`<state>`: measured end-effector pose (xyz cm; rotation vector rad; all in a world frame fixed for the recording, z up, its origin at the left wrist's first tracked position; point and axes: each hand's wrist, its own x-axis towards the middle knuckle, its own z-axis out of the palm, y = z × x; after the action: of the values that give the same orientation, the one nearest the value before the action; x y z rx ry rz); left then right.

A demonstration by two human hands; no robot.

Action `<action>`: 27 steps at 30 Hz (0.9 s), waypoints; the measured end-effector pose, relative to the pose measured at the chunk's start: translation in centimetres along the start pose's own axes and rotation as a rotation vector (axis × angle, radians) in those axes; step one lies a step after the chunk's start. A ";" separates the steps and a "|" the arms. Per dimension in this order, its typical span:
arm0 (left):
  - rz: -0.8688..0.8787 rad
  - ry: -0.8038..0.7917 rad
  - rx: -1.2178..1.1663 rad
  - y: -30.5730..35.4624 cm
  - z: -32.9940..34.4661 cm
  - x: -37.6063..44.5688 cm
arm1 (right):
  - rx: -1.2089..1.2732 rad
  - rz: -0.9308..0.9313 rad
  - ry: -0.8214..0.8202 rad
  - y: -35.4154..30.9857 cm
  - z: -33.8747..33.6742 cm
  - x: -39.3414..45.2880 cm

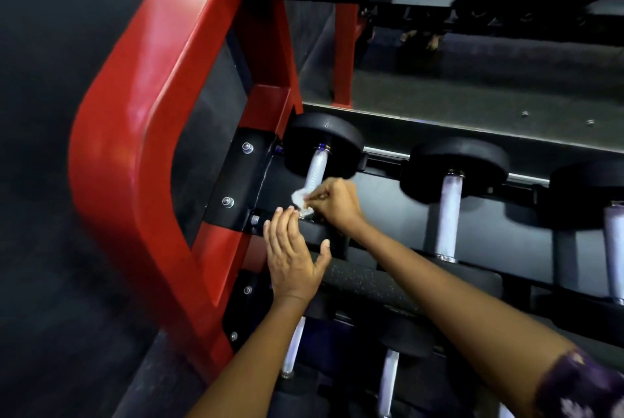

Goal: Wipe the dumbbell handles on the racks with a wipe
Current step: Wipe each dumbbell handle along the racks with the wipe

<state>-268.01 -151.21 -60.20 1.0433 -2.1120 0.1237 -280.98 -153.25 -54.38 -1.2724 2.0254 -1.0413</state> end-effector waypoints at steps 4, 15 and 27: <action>-0.013 -0.025 0.012 0.1 0.1 0.1 | -0.270 -0.106 0.134 -0.7 -0.4 1.6; -0.004 -0.051 0.002 -0.2 -0.1 -0.2 | -0.360 -0.119 0.004 -0.3 -0.5 3.0; -0.015 -0.032 -0.043 -0.1 -0.3 -0.1 | -0.300 -0.098 -0.049 -0.5 -0.9 2.3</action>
<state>-267.70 -151.13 -60.04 1.0420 -2.1261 0.0547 -282.39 -155.20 -53.59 -1.5464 2.1581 -0.7584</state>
